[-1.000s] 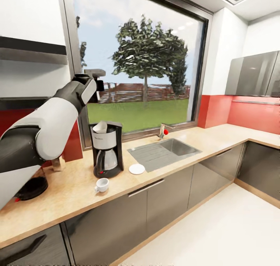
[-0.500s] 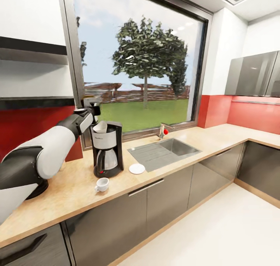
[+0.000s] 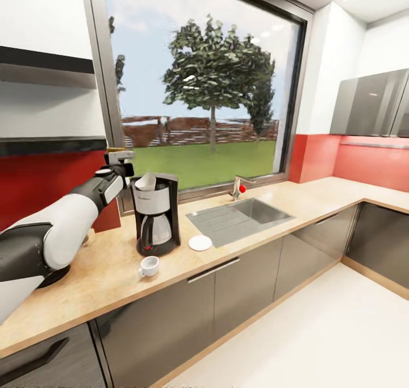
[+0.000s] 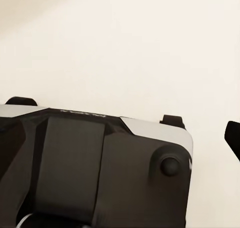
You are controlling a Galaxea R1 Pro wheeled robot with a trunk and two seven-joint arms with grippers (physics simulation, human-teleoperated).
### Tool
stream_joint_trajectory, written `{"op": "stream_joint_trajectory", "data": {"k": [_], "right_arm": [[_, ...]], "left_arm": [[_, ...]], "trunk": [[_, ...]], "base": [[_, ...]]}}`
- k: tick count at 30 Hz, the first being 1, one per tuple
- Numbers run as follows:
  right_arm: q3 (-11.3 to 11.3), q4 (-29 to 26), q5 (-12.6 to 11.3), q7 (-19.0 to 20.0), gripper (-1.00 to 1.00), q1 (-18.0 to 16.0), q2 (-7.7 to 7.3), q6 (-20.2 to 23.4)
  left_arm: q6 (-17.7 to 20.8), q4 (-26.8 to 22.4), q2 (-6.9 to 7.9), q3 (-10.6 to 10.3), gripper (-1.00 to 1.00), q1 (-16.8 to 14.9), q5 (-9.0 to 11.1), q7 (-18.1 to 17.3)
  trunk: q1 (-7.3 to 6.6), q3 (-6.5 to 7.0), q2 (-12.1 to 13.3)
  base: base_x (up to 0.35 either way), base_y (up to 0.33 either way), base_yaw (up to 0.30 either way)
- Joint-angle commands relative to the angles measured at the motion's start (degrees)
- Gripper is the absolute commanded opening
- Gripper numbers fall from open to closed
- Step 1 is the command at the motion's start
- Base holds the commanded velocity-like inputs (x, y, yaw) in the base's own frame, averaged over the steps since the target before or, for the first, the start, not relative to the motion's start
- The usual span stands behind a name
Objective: Set up a coffee station on the kitchen countertop: keep the coffee maker on the countertop, move the bottle of coffee from the kitchen shelf to the counter next to the coffee maker, place a paper coffee filter on top of the coffee maker, put the saucer next to the coffee maker with the coffee cup on the saucer, and place the electric kettle next to the coffee maker.
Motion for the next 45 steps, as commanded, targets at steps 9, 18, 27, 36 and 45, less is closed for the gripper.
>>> {"op": "stream_joint_trajectory", "data": {"k": [9,18,27,36,45], "right_arm": [[0.1,0.13,0.14,0.1,1.0,-0.08,0.0,-0.2],[0.1,0.13,0.22,0.1,1.0,-0.08,0.0,-0.31],[0.03,0.05,0.23,0.1,1.0,-0.08,-0.1,0.22],[0.01,0.04,0.17,0.1,1.0,-0.06,-0.33,-0.27],[0.01,0.04,0.35,0.1,1.0,-0.05,-0.52,-0.4]], "left_arm": [[-6.62,1.08,2.1,0.42,-1.0,5.16,0.17,-0.05],[-16.26,7.73,3.94,0.61,-1.0,9.77,1.43,0.02],[-19.07,8.1,5.82,0.62,-1.0,15.83,9.3,-0.05],[-21.84,8.07,5.7,0.43,-1.0,17.62,9.04,0.03],[-21.98,8.11,4.96,0.4,-1.0,17.77,9.04,0.04]], "trunk": [[0.02,-0.87,-0.05],[0.02,-1.7,-0.05],[0.02,-2.49,-0.05],[0.02,-3.33,-0.05],[0.02,-4.17,-0.05]], "base": [[0.0,0.0,0.0],[0.0,0.0,0.011],[0.0,0.0,0.121],[0.0,0.0,0.005],[0.114,0.0,0.0]]}}
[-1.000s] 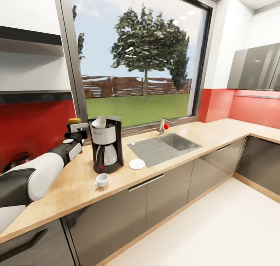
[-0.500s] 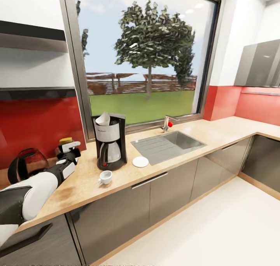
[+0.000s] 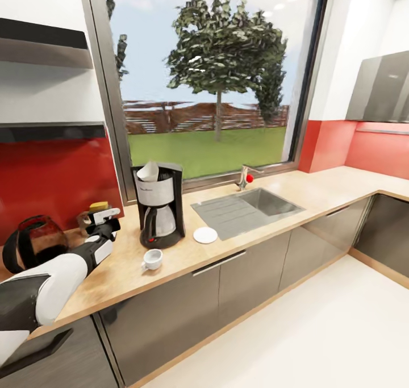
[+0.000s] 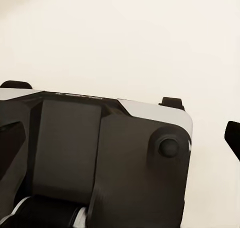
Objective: Set up a coffee station on the kitchen countertop: keep the coffee maker on the countertop, move the bottle of coffee from the kitchen shelf to the counter next to the coffee maker, place a paper coffee filter on top of the coffee maker, put the saucer next to the coffee maker with the coffee cup on the saucer, and place the electric kettle next to the coffee maker.
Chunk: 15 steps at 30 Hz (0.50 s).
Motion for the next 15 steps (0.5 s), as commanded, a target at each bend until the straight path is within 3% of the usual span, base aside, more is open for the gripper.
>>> {"op": "stream_joint_trajectory", "data": {"k": [1,10,15], "right_arm": [[0.09,0.14,0.15,0.1,1.0,-0.06,0.0,-0.08],[0.09,0.14,0.17,0.1,1.0,-0.06,0.0,-0.08],[0.09,0.14,0.02,0.09,1.0,-0.03,0.0,-0.08]], "left_arm": [[-0.2,0.04,-0.01,0.33,-1.0,0.09,-0.01,-0.14],[-0.21,-0.01,-0.01,0.34,-1.0,2.19,-0.09,-0.14],[-0.21,0.02,-0.01,0.29,-1.0,2.86,-0.1,-0.14]], "trunk": [[0.03,-0.11,-0.06],[0.03,-0.94,-0.06],[0.03,-1.04,-0.06]], "base": [[0.079,0.0,0.0],[0.013,0.0,0.0],[0.216,0.0,0.0]]}}
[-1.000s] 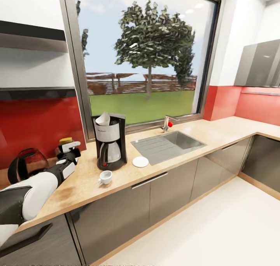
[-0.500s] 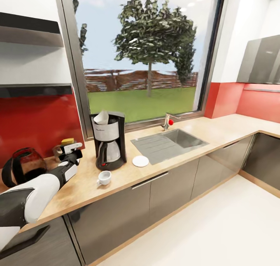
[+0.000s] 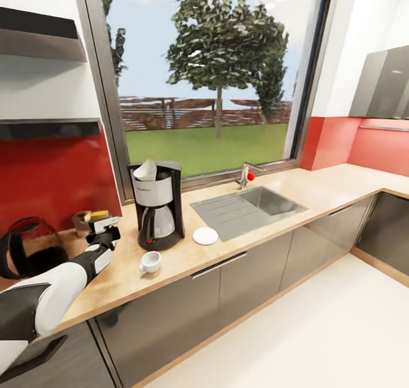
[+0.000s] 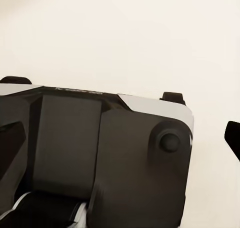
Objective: Set up a coffee station on the kitchen countertop: keep the coffee maker on the countertop, move the bottle of coffee from the kitchen shelf to the counter next to the coffee maker, place a paper coffee filter on top of the coffee maker, put the saucer next to the coffee maker with the coffee cup on the saucer, and place the electric kettle next to the coffee maker.
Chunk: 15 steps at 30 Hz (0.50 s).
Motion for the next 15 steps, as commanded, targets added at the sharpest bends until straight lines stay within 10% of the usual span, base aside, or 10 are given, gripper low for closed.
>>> {"op": "stream_joint_trajectory", "data": {"k": [1,15], "right_arm": [[0.09,0.14,0.15,0.11,1.0,-0.09,0.0,-0.07],[0.09,0.14,-0.06,0.09,1.0,-0.09,0.0,-0.07]], "left_arm": [[-0.2,0.0,0.0,0.17,-1.0,0.53,-0.11,-0.15],[-0.2,-0.01,0.0,0.18,-1.0,1.18,-0.19,-0.15]], "trunk": [[0.03,-0.09,-0.07],[0.03,-0.89,-0.07]], "base": [[0.082,0.0,0.0],[0.048,0.0,0.0]]}}
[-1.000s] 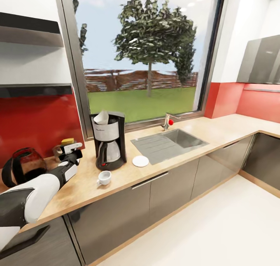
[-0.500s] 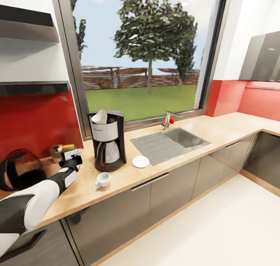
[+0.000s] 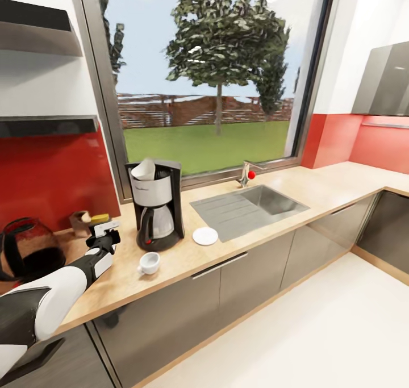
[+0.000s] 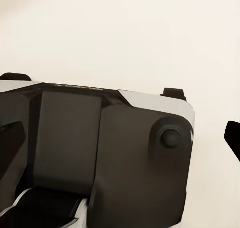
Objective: Set up a coffee station on the kitchen countertop: keep the coffee maker on the countertop, move the bottle of coffee from the kitchen shelf to the counter next to the coffee maker, place a paper coffee filter on top of the coffee maker, put the saucer next to the coffee maker with the coffee cup on the saucer, and place the electric kettle next to the coffee maker.
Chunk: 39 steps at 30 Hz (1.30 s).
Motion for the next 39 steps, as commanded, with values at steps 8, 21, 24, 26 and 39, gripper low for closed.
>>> {"op": "stream_joint_trajectory", "data": {"k": [8,21,24,26,39], "right_arm": [[0.09,0.14,0.09,0.1,1.0,-0.07,0.0,-0.07],[0.09,0.14,0.1,0.1,1.0,-0.08,0.0,-0.07],[0.09,0.14,0.01,0.1,1.0,-0.1,0.0,-0.07],[0.09,0.14,0.0,0.1,1.0,-0.1,0.0,-0.07],[0.09,0.14,0.0,0.1,1.0,-0.07,0.0,-0.07]], "left_arm": [[-0.21,0.06,-0.08,0.37,-1.0,-0.06,0.04,-0.14],[-0.21,0.06,-0.16,0.37,-1.0,-0.06,0.13,-0.14],[-0.21,0.06,-0.17,0.37,-1.0,-0.06,0.13,-0.14],[-0.21,0.06,-0.17,0.37,-1.0,-0.06,0.13,-0.14],[-0.2,0.06,-0.09,0.37,-1.0,-0.06,0.06,-0.14]], "trunk": [[0.05,-0.12,-0.12],[0.05,-0.5,-0.12],[0.05,-0.51,-0.12],[0.05,-0.51,-0.12],[0.05,-1.12,-0.12]], "base": [[0.047,0.0,0.0],[0.122,0.0,0.0],[0.067,0.0,0.0],[0.198,0.0,0.0],[0.083,0.0,0.0]]}}
